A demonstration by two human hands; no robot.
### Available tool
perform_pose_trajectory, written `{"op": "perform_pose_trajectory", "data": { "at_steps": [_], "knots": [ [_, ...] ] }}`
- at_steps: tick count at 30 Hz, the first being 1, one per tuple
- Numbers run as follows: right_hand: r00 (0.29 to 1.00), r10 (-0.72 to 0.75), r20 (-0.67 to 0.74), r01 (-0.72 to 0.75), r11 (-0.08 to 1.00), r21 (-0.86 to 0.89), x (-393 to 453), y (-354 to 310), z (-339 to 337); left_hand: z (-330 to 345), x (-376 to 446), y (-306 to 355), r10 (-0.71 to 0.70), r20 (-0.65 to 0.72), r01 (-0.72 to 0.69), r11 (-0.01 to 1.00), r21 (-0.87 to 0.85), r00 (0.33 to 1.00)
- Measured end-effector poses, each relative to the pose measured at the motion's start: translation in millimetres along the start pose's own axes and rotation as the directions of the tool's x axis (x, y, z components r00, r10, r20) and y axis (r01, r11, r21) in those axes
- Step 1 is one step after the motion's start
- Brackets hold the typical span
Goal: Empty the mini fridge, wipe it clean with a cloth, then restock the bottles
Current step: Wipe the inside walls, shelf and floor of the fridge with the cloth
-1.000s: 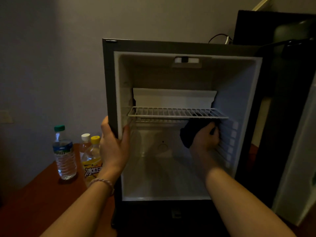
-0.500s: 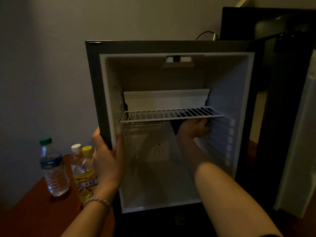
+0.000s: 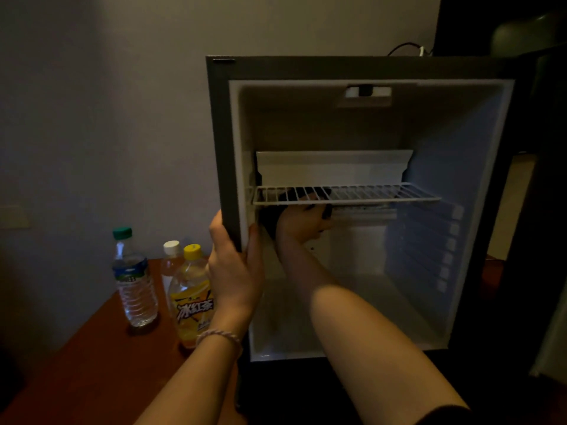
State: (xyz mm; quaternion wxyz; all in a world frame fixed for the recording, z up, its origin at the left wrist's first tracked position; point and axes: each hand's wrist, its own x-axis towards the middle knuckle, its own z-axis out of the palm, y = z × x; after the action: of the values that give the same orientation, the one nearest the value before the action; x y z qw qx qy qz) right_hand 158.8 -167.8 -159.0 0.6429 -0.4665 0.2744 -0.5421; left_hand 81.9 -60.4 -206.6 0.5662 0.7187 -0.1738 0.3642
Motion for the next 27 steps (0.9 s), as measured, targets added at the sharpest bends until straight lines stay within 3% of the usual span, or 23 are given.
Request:
{"op": "perform_pose_trajectory", "data": {
  "at_steps": [3, 7, 10, 16, 19, 22, 27],
  "knots": [
    [0.999, 0.006, 0.034, -0.005, 1.0, -0.028, -12.5, 5.1, 10.0, -0.1, 1.6, -1.6, 0.011, 0.007, -0.011, 1.0, 0.006, 1.0],
    [0.999, 0.041, -0.003, -0.041, 0.994, 0.1, -1.8, 6.4, 9.1, -0.7, 1.7, -2.0, 0.027, 0.023, -0.027, 1.0, -0.005, 0.999],
    [0.995, 0.095, -0.005, -0.094, 0.992, 0.088, 18.8, 3.1, -5.7, -0.6, 2.6, -3.7, 0.045, 0.031, -0.045, 0.999, -0.011, 0.999],
    [0.979, -0.03, -0.2, 0.039, 0.998, 0.039, 81.7, 0.3, -51.3, -1.0, 2.6, -5.4, 0.057, 0.038, -0.056, 0.998, -0.033, 0.998],
    [0.909, -0.094, -0.407, 0.134, 0.988, 0.071, 130.5, 8.7, -70.7, 0.3, 2.1, -5.5, 0.065, 0.026, -0.064, 0.997, -0.031, 0.998],
    [0.899, -0.025, -0.436, 0.097, 0.985, 0.144, 143.9, 15.2, -72.4, 2.5, 2.7, -7.2, 0.08, 0.011, -0.08, 0.997, -0.013, 0.997],
    [0.906, -0.072, -0.417, 0.148, 0.977, 0.152, 122.5, 0.3, -58.6, 3.2, 3.0, -9.7, 0.076, 0.015, -0.076, 0.997, -0.005, 0.997]
  ]
}}
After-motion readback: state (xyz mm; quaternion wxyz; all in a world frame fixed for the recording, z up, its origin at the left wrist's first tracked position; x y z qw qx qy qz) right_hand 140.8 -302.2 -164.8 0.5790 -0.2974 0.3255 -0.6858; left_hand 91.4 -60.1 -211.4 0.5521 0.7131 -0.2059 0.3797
